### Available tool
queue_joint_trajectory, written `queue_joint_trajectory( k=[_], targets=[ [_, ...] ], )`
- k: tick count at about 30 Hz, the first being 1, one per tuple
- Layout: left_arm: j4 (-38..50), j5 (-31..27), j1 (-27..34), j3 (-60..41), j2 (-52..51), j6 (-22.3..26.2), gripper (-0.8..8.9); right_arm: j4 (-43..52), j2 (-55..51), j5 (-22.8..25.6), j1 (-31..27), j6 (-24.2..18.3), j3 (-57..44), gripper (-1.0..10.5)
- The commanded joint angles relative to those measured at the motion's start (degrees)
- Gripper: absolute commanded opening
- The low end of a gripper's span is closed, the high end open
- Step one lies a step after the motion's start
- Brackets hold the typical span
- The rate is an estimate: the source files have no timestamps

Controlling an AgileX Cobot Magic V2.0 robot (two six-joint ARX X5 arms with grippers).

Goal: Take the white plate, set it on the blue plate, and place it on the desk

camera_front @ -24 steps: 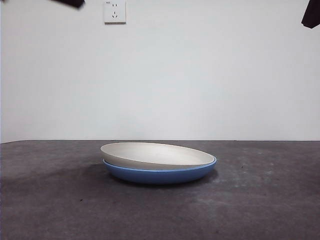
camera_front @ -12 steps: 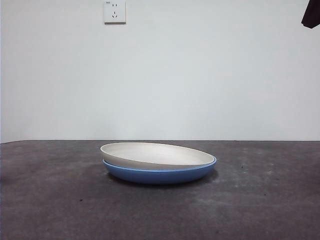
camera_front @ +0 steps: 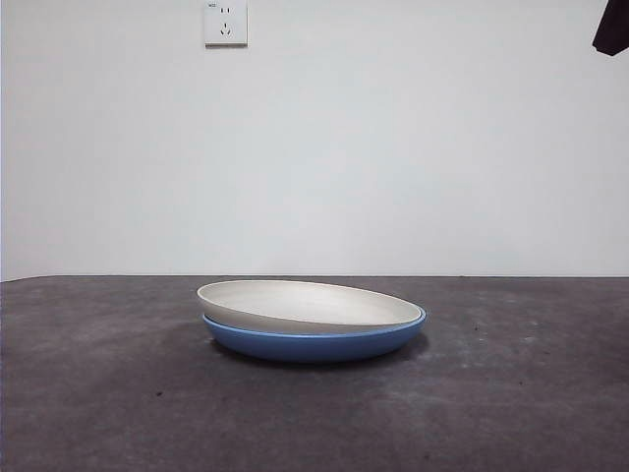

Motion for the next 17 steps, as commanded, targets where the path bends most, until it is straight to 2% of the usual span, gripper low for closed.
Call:
queue_joint_trajectory(
  k=[1,13,17],
  targets=[
    [0.28,-0.15,0.26,-3.5,-2.16,-1.05,0.1,0.5,0.2,-0.02,0.39,-0.44,0.24,0.1],
    [-0.04,-0.2,0.26,-13.44,-6.54,-2.93,0.1,0.48,0.2,-0.02,0.39,-0.44,0.24,0.1],
    [-5.35,-0.17,0.24,-13.42,-8.68,-2.91,0.1,0.52,0.2,-0.02,0.39,-0.44,0.24,0.1]
  ],
)
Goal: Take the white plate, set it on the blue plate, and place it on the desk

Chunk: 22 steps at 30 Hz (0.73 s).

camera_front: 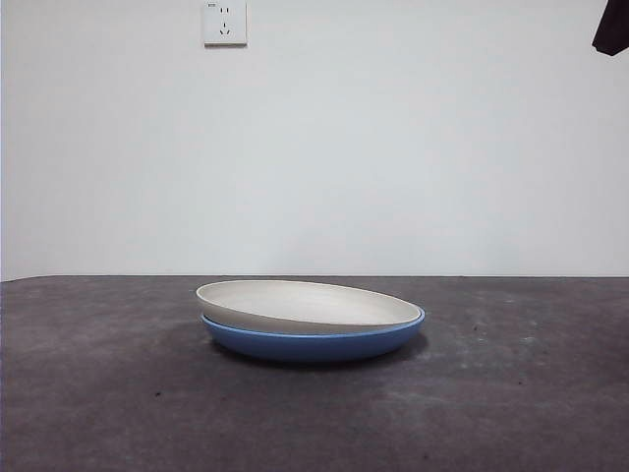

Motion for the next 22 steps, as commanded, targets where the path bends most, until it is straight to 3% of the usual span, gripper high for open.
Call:
queue_joint_trajectory(
  k=[1,6,22],
  targets=[
    [-2.95,-0.2,0.15,-1.22,-1.25,-0.37,0.1,0.52,0.2,-0.02,0.39,-0.44,0.24,0.1],
    [-7.96,-0.17,0.15,-1.2,-1.16,-0.39,0.1,0.52,0.2,-0.04,0.39,-0.44,0.24,0.1],
    [-7.91,-0.17,0.15,-1.2,-1.14,-0.39,0.1,0.55,0.2,-0.04,0.39,-0.44,0.24,0.1]
  ],
)
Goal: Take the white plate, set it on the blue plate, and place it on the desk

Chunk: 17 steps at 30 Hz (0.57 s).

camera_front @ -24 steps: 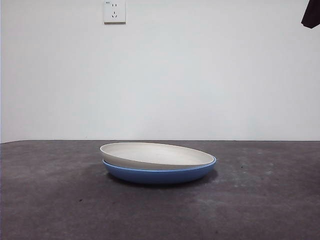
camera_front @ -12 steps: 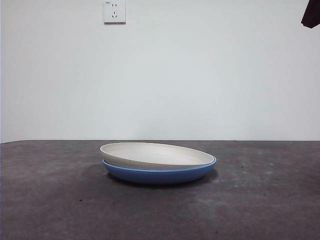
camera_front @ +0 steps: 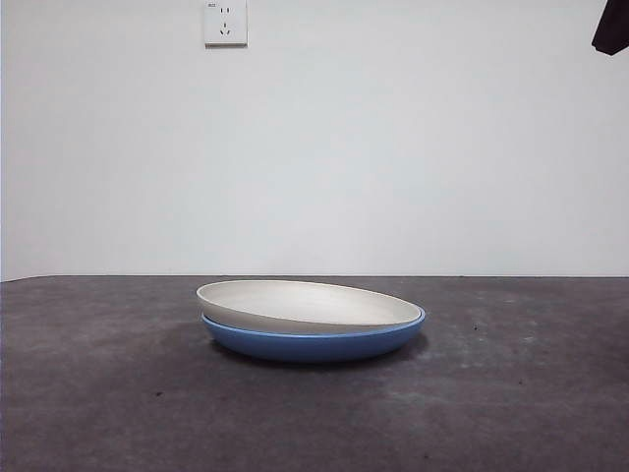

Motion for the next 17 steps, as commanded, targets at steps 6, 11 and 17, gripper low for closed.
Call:
queue_joint_trajectory(
  k=[6,11,17],
  targets=[
    [-0.46,-0.13,0.15,-1.18,-0.11,-0.33,0.1,0.42,0.24,-0.04,0.39,-0.42,0.24,0.1],
    [-0.46,-0.13,0.15,-1.18,-0.11,-0.33,0.1,0.42,0.24,-0.04,0.39,-0.42,0.24,0.1],
    [-0.46,-0.13,0.15,-1.18,-0.11,-0.33,0.1,0.59,0.2,0.13,0.09,-0.94,0.24,0.1]
  ],
)
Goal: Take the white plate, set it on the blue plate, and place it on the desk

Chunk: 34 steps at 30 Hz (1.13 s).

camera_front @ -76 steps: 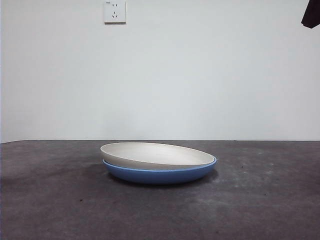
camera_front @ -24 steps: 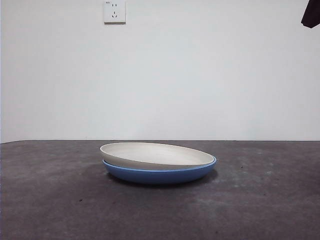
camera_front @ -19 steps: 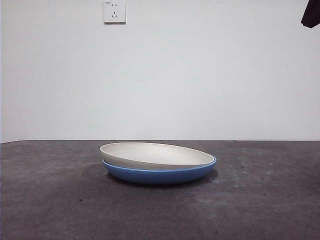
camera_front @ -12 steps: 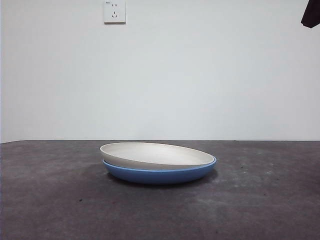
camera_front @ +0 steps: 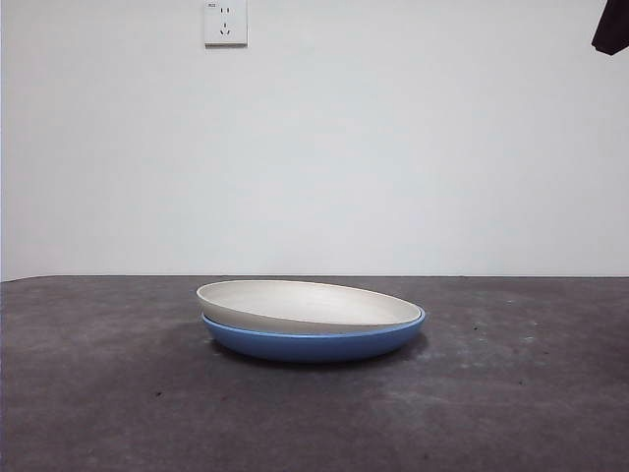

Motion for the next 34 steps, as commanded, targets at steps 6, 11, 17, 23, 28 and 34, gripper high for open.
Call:
queue_joint_trajectory(
  k=[6,11,17,23,28,34],
  targets=[
    [-0.46,-0.13,0.15,-1.18,-0.11,-0.33,0.1,8.24,-4.46,0.24,-5.88,-3.37,-0.59,0.1],
    [-0.46,-0.13,0.15,-1.18,-0.11,-0.33,0.1,20.85,-12.81,0.04,-14.05,-3.39,-6.49,0.1],
    [-0.46,-0.13,0.15,-1.18,-0.11,-0.33,0.1,36.26,-25.44,0.55,-22.62,-3.39,-20.06,0.1],
    [-0.46,-0.13,0.15,-1.18,-0.11,-0.33,0.1,46.6,-36.39,6.43,-26.18,-3.06,-33.68,0.1],
    [-0.46,-0.13,0.15,-1.18,-0.11,-0.33,0.1,52.37,-43.25,11.85,-26.45,-0.15,-43.43,0.1],
    [-0.46,-0.13,0.15,-1.18,-0.11,-0.33,0.1,52.7,-47.8,15.12,-26.45,1.2,-50.97,0.1]
  ],
)
